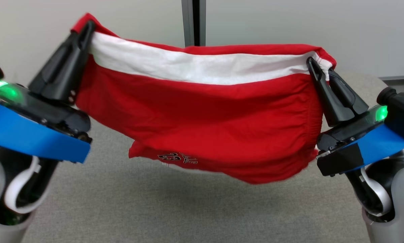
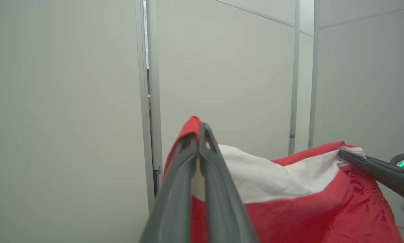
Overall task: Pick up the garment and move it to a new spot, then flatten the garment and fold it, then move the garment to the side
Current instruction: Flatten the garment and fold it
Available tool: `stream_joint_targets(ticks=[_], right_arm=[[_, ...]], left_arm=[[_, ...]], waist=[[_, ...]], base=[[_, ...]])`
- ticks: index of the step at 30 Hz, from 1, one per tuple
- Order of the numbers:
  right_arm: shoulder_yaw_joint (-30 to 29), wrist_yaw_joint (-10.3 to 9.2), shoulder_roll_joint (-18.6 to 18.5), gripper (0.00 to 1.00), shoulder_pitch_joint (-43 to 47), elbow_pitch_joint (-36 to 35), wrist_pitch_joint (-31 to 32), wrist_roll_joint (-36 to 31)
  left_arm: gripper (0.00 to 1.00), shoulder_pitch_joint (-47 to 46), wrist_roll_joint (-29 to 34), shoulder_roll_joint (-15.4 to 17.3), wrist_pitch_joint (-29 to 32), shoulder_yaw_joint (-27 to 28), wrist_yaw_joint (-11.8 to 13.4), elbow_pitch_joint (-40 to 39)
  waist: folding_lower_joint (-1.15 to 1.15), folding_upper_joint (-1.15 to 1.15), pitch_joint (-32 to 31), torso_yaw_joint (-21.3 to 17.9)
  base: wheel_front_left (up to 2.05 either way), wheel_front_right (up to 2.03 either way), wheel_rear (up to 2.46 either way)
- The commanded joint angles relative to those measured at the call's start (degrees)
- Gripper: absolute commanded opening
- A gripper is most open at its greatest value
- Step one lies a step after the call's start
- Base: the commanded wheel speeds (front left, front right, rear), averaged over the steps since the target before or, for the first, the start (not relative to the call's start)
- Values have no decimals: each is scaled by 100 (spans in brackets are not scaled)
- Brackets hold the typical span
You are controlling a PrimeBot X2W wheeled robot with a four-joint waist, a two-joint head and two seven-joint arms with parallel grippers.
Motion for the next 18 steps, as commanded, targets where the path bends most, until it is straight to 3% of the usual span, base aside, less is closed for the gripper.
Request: stream_joint_targets(ticks=[1,8,12,18], right_arm=[[16,0,-48,0,-95,-93,89,54],[244,0,-211,0,-573,196,346,-64],[498,1,-166,0,-1343,962,212,-73],[521,1,178,0,-3009,2362,-481,-324]], left_arm=[[0,-135,21,103,90,46,31,-38],[0,-878,172,233,336,-68,-249,346],[0,-1594,334,136,286,-131,-475,945],[0,-2997,731,-105,-148,-207,-775,2082]], waist=[[1,0,89,26],[1,0,843,87],[1,0,1412,56],[1,0,1994,0]], base=[[0,0,0],[0,0,0],[0,0,0],[0,0,0]])
